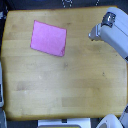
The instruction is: Folding a cloth
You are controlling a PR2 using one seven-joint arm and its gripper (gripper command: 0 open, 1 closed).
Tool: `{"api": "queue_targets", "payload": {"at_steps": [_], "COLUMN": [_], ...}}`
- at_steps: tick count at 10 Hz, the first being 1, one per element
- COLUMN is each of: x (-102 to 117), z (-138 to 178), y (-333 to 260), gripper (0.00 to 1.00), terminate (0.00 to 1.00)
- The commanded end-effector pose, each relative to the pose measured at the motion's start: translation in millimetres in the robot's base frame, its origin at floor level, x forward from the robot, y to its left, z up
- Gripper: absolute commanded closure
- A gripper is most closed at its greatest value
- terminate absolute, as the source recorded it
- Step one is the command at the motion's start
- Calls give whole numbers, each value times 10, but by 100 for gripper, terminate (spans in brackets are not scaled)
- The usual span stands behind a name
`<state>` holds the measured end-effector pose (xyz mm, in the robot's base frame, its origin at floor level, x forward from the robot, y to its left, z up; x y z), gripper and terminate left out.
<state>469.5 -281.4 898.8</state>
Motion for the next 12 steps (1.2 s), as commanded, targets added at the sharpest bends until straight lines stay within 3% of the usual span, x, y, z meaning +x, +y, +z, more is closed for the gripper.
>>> {"api": "queue_targets", "payload": {"at_steps": [1, 6, 9, 12], "x": [0, 170, 293, 268], "z": [-8, -233, -391, -543], "y": [0, 307, 876, 1271], "gripper": [0, 0, 0, 0], "terminate": [0, 0, 0, 0]}}
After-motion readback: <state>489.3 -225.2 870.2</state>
